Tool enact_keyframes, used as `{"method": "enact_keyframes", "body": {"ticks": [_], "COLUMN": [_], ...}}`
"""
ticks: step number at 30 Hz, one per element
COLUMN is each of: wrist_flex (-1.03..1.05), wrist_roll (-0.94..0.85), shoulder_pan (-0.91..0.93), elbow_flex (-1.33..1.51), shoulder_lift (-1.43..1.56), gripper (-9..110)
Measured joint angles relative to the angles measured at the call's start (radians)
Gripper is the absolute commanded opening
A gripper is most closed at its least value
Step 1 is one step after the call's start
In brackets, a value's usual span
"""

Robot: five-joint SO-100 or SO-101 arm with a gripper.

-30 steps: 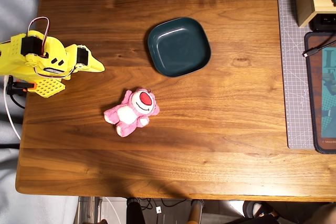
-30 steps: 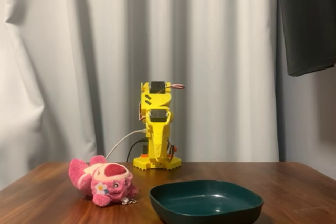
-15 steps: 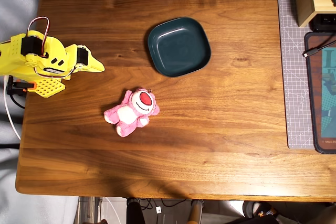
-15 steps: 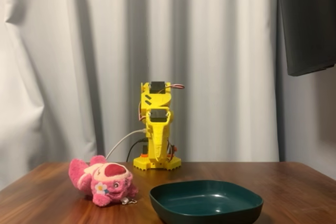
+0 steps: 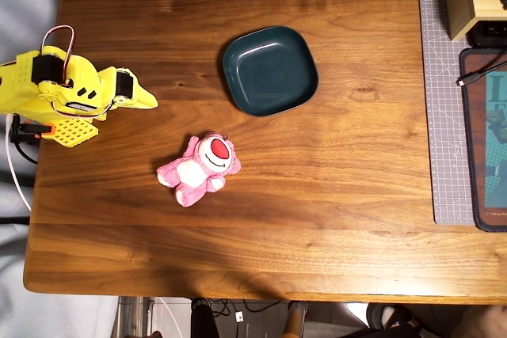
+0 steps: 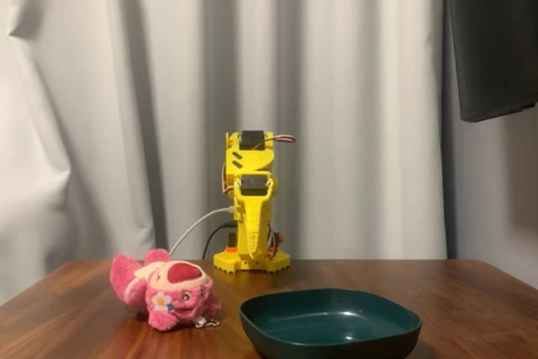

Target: Grasp a strawberry bear and put it in the bin.

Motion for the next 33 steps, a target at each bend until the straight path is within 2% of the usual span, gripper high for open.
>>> {"method": "enact_keyframes", "body": {"ticks": [21, 26, 33], "wrist_flex": [0.000, 0.000, -0.089], "wrist_roll": [0.000, 0.000, -0.150], "shoulder_pan": [0.005, 0.005, 0.011], "elbow_flex": [0.000, 0.000, 0.002], "shoulder_lift": [0.000, 0.000, 0.000], "gripper": [0, 11, 13]}}
